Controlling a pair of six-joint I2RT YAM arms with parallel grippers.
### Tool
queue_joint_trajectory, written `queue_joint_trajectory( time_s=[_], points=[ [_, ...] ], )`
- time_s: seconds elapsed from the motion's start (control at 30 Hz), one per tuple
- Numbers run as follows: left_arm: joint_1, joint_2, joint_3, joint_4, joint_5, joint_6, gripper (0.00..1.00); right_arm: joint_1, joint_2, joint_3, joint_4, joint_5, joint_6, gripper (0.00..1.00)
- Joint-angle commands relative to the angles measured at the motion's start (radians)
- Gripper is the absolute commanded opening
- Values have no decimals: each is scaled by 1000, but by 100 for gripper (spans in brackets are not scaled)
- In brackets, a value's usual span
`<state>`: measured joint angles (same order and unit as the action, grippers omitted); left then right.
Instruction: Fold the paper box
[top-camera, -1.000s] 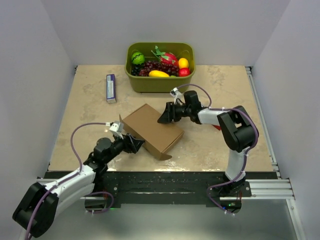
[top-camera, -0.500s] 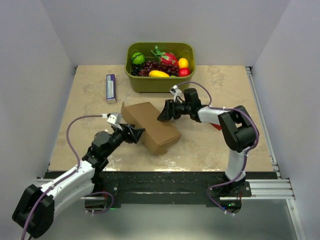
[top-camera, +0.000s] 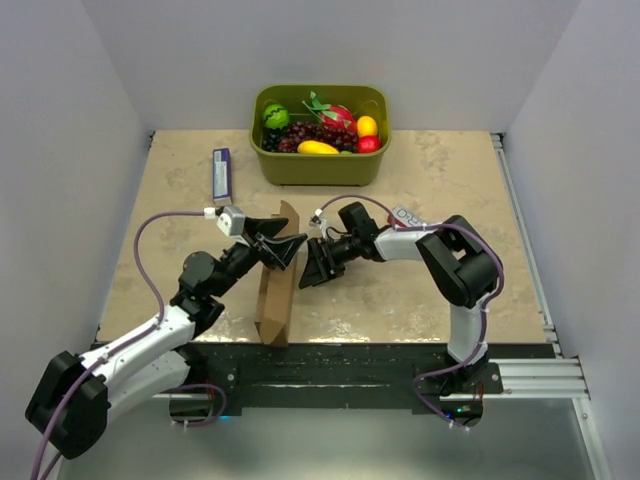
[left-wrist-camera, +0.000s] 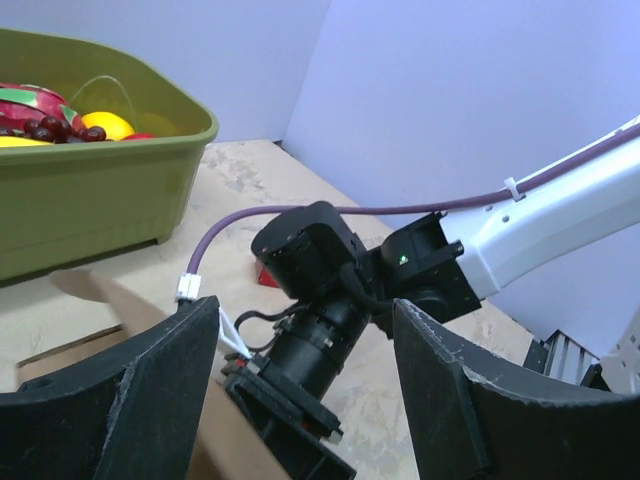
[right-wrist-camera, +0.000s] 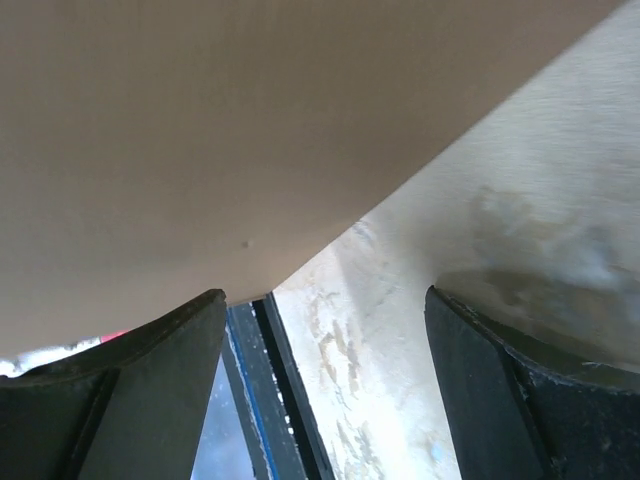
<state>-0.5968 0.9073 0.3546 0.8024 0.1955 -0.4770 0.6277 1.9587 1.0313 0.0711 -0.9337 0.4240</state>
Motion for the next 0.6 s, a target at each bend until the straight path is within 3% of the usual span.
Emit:
queue_joint_trajectory(
  time_s=[0.0,0.17,0.37,0.57],
  points=[
    [-3,-33,6,3,-8,66,75,-11,-44,-8,-14,47,2,85],
    [-4,-22,76,-38,22,89,79,-14,-104,-23,-22,117,22,88],
    [-3,19,240,-251,19,149,81,-51,-222,-95,-19,194,58,91],
    [11,-37,325,-540,-192,150,91,-59,-446,-157,-42,295,123,95]
  ],
)
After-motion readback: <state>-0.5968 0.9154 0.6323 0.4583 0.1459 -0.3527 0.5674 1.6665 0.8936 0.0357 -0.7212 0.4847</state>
